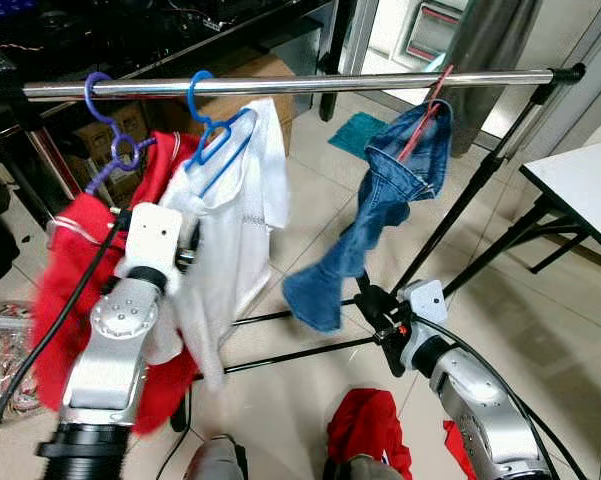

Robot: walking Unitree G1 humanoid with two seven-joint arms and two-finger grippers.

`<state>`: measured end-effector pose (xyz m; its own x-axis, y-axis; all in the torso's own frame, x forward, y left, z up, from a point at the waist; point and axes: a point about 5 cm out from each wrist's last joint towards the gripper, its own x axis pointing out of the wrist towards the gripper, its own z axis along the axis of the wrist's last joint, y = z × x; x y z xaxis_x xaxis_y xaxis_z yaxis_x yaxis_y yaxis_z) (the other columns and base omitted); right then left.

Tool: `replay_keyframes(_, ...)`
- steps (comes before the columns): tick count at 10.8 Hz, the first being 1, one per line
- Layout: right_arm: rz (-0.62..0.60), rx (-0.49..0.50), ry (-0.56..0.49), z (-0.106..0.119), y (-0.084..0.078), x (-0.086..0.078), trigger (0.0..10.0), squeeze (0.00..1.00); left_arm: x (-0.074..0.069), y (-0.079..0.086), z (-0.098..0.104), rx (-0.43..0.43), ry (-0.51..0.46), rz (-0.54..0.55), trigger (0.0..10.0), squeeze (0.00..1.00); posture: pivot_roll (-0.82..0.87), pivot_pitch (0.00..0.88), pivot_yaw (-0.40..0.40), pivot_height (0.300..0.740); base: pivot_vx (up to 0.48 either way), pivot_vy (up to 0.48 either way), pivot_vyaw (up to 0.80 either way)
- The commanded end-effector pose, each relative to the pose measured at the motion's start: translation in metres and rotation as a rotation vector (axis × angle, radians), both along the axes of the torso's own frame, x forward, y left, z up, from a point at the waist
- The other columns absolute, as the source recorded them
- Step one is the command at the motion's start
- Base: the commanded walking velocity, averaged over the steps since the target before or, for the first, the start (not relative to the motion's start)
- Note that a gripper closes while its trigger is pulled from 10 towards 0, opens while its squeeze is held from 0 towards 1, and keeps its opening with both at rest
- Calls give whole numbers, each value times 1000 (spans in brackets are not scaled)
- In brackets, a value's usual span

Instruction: Hang hanger

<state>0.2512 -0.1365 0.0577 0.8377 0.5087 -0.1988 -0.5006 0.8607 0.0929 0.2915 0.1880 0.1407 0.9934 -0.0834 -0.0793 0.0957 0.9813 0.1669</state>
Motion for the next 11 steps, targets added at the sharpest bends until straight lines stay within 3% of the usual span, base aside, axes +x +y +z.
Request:
replay_keyframes(1, -11, -16, 4, -2, -6, 1, 10000, 0, -4, -8, 0, -148, 9, -50, 10000, 0, 212, 74, -75, 740, 0, 0, 0)
replay_keyframes(3, -6, -16, 5, -3, -5, 1, 10000, 0, -3, -7, 4, -207, -21, -50, 10000, 0, 213, 76, -78, 740, 0, 0, 0)
replay_keyframes(6, -7, -16, 4, -3, -5, 0, 10000, 0, -2, 3, 8, 105, -80, -26, 10000, 0, 211, 78, -78, 740, 0, 0, 0)
replay_keyframes(7, -8, -16, 5, -3, -5, 0, 10000, 0, -2, 3, 10, 162, -94, -17, 10000, 0, 210, 80, -79, 740, 0, 0, 0)
replay_keyframes(10, -7, -16, 5, -2, -6, 1, 10000, 0, -2, 2, 8, 166, -86, -11, 10000, 0, 213, 81, -81, 740, 0, 0, 0)
replay_keyframes(11, -6, -15, 6, -2, -6, 1, 10000, 0, -2, -1, 9, 121, -84, -19, 10000, 0, 215, 81, -82, 740, 0, 0, 0)
